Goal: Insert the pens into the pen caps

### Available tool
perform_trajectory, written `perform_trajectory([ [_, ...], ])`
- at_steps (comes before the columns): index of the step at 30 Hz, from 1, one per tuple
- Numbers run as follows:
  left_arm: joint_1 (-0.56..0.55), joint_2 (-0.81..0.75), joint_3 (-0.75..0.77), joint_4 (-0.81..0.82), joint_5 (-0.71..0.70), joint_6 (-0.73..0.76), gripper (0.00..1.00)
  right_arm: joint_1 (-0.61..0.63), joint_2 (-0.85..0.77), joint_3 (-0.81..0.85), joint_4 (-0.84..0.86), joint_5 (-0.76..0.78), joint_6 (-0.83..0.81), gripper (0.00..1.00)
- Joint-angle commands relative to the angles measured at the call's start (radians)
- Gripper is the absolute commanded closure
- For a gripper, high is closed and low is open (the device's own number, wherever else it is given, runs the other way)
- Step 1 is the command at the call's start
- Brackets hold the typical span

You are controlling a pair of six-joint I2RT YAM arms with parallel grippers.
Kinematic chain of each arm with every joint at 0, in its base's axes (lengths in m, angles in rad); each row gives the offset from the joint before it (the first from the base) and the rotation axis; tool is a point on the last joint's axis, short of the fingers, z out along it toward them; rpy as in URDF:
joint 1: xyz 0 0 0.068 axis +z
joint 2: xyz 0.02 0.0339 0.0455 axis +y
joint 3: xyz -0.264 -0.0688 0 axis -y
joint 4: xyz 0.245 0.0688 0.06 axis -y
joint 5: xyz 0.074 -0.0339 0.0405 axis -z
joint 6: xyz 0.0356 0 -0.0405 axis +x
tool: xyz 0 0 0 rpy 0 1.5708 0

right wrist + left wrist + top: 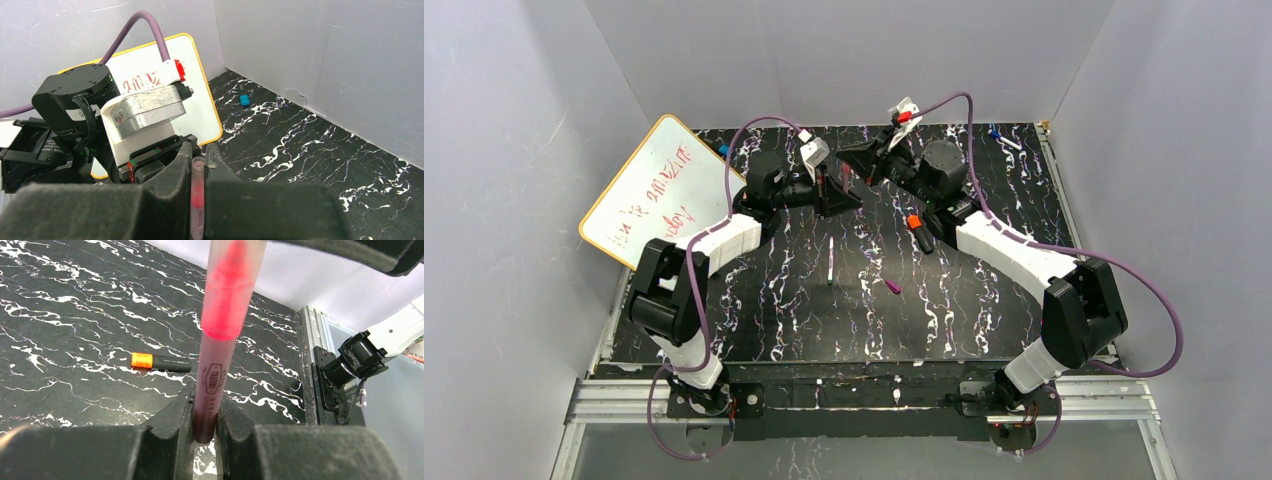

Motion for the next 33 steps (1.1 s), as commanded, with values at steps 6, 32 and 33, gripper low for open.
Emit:
perform_trajectory([
  [6,0.05,-0.155,0.157,0.206,-0.174,-0.051,1.0,0.097,0.072,-0.118,-0.416,-0.22,0.004,0.99],
  [32,0.061,-0.167,0.182,0.205,-0.167,-0.066,1.0,0.097,0.072,-0.175,-0.425,-0.228,-0.006,0.99],
  [33,0.061,-0.167,0.184,0.206,-0.166,-0.068,1.0,0.098,0.072,-0.177,-0.423,-0.229,-0.005,0.99],
])
